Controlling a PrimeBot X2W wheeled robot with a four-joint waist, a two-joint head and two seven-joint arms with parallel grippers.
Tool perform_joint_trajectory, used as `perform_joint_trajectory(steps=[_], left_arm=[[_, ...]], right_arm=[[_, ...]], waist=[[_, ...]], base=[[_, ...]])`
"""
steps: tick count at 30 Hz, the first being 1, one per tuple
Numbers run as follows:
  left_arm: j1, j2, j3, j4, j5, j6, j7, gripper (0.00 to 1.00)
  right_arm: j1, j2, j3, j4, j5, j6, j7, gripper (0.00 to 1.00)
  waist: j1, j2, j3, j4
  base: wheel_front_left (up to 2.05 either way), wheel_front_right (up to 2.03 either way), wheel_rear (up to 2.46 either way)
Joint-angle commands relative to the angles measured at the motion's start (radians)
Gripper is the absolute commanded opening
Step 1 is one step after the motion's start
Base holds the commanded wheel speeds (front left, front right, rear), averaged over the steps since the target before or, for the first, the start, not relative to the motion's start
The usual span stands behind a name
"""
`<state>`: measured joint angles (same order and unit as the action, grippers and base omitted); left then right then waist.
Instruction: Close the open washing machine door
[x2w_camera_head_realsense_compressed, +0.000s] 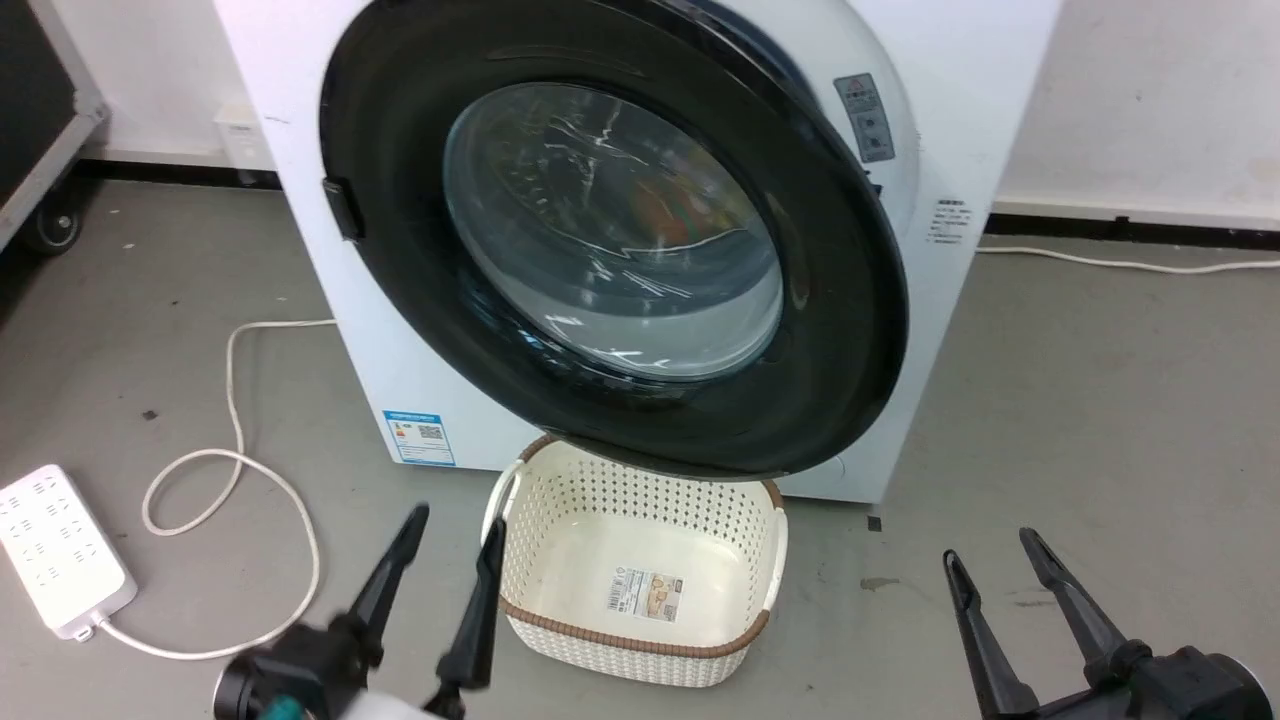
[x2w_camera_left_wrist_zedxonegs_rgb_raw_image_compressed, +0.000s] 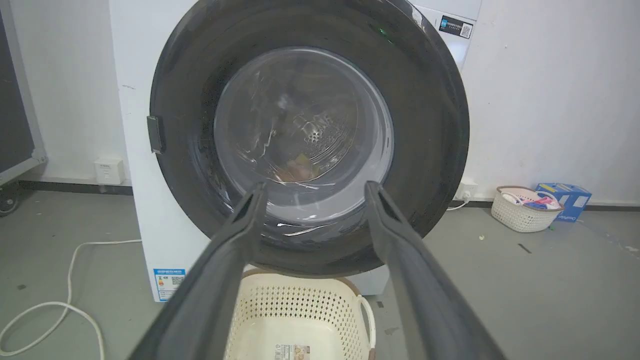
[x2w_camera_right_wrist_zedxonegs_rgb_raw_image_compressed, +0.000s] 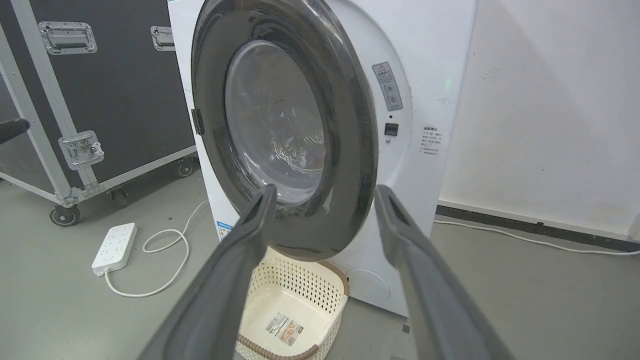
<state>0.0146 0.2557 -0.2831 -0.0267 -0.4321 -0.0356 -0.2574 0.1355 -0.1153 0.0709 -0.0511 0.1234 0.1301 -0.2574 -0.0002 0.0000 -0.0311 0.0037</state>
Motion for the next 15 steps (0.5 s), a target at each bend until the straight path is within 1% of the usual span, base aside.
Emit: perform_joint_trajectory(steps=[1, 4, 7, 12, 13, 14, 15], left_arm=[[0.033, -0.016, 0.008, -0.013, 0.071, 0.019, -0.004, 1.0], [0.074, -0.059, 0.041, -0.024, 0.144, 0.049, -0.004, 1.0], [0.102, -0.095, 0.082, -0.023, 0.17, 0.057, -0.004, 1.0], [0.116, -0.134, 0.143, -0.01, 0.176, 0.023, -0.004, 1.0], [0.115, -0.139, 0.153, -0.005, 0.18, 0.016, -0.004, 1.0], [0.114, -0.144, 0.161, 0.002, 0.184, 0.011, -0.004, 1.0], [0.112, -0.148, 0.169, 0.007, 0.188, 0.007, -0.004, 1.0]], right_arm=[[0.017, 0.001, 0.001, -0.008, 0.002, 0.001, -0.004, 1.0], [0.021, 0.004, 0.003, -0.01, 0.002, 0.001, -0.004, 1.0], [0.026, 0.008, 0.003, -0.008, 0.002, 0.001, -0.004, 1.0], [0.029, 0.013, 0.009, -0.002, 0.007, 0.001, -0.004, 1.0], [0.027, 0.011, 0.014, 0.0, 0.012, 0.001, -0.002, 0.48], [0.023, 0.008, 0.016, 0.001, 0.013, 0.001, -0.001, 0.0], [0.017, 0.005, 0.022, 0.0, 0.016, 0.001, 0.002, 0.0]], waist=[[0.0002, 0.0, -0.002, 0.007], [0.0002, 0.0, 0.004, 0.012], [0.0002, 0.0, 0.011, 0.014], [0.0002, 0.0, 0.026, 0.023], [0.0002, 0.0, 0.029, 0.025], [0.0002, 0.0, 0.034, 0.028], [0.0002, 0.0, 0.042, 0.031]], base=[[0.0, 0.0, 0.0], [0.0, 0.0, 0.0], [0.0, 0.0, 0.0], [0.0, 0.0, 0.0], [0.0, 0.0, 0.0], [0.0, 0.0, 0.0], [0.0, 0.0, 0.0]])
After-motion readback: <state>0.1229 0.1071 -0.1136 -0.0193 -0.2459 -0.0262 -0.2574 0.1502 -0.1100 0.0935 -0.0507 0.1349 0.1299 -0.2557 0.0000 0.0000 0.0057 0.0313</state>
